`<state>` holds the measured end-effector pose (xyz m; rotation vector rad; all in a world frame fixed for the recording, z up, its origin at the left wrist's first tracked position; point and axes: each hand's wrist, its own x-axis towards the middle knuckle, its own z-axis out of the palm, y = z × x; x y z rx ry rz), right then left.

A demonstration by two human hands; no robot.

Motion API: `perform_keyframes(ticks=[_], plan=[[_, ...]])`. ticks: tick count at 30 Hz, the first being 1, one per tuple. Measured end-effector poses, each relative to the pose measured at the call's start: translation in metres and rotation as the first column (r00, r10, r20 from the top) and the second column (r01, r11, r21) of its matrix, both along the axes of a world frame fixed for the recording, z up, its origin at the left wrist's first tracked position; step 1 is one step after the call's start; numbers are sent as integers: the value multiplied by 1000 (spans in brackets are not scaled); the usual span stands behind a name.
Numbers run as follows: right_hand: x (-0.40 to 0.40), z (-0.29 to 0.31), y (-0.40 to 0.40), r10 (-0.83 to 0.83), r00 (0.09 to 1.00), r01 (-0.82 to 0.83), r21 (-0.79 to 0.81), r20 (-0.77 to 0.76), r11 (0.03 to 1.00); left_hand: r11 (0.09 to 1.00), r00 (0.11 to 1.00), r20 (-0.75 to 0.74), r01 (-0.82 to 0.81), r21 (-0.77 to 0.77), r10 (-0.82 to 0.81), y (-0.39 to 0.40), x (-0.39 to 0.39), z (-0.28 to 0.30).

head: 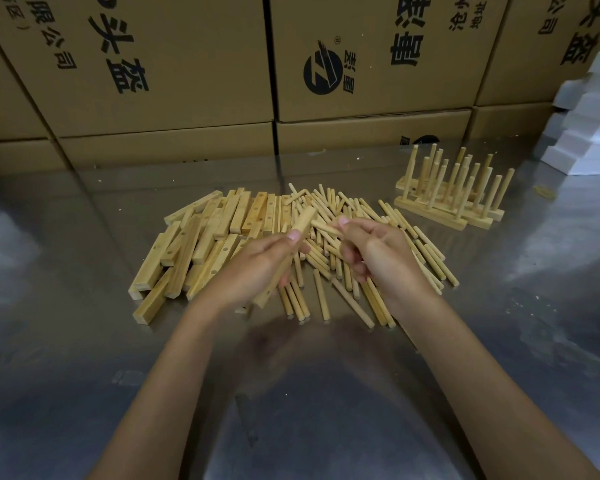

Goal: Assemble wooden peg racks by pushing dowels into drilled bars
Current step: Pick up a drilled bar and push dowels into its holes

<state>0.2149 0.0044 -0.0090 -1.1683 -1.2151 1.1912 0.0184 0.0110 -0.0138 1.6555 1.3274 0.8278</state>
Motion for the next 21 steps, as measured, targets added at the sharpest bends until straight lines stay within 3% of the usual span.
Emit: perform_keyframes(ticks=[2, 4, 5, 7, 9, 10, 19, 21], plan=[[0, -3, 3, -63, 998, 63, 3, -14, 998, 997, 996, 38, -83, -9, 83, 0, -8, 2], [1, -10, 7, -138, 958, 105, 141, 252, 984, 978, 972, 111, -204, -47, 208, 1, -14, 2], [2, -14, 7, -134, 882, 33, 223, 452, 974, 963, 951, 154, -259, -79, 268, 2, -16, 3], [4, -20, 8, 40, 651, -282, 193, 758, 940, 931, 905, 229, -333, -146, 360, 3, -18, 3], [4, -25, 7, 174, 435, -478, 62, 884, 876, 913, 872, 282, -357, -195, 401, 4, -19, 5], [3, -26, 7, 180, 397, -501, 48, 900, 864, 910, 865, 292, -358, -211, 408, 4, -19, 5], [0, -34, 11, 186, 496, -512, 113, 848, 852, 883, 826, 343, -347, -315, 447, 4, -16, 6], [2, -34, 11, 201, 480, -512, 87, 854, 854, 879, 819, 353, -345, -329, 453, 4, -17, 5]])
